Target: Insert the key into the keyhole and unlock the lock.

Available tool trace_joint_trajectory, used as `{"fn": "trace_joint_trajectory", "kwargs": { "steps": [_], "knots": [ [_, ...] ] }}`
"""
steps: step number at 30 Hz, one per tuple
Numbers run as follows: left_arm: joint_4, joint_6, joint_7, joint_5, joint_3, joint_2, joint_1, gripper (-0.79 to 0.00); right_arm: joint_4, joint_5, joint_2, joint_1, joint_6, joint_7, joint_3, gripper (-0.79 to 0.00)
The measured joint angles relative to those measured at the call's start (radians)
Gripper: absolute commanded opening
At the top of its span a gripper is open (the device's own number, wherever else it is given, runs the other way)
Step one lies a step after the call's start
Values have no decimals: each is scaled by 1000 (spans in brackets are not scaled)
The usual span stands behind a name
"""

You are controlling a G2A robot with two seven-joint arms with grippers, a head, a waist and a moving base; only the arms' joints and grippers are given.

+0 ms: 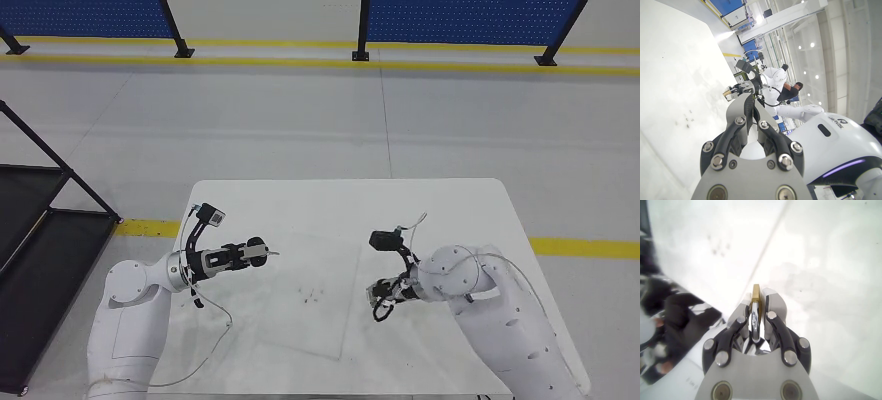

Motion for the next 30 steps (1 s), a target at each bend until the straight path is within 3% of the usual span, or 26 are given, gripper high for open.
{"fn": "trace_joint_trajectory", "kwargs": {
  "steps": [2,6,14,30],
  "knots": [
    [0,0,0,0,0,0,0,-785,7,100,2,-20,-16,-29,50,-785],
    [0,0,0,0,0,0,0,-785,70,335,3,-71,-140,-121,137,-785],
    [0,0,0,0,0,0,0,-785,245,645,-3,-79,-309,-160,167,-785],
    [0,0,0,0,0,0,0,-785,241,642,-3,-79,-307,-158,166,-785]
  ]
}}
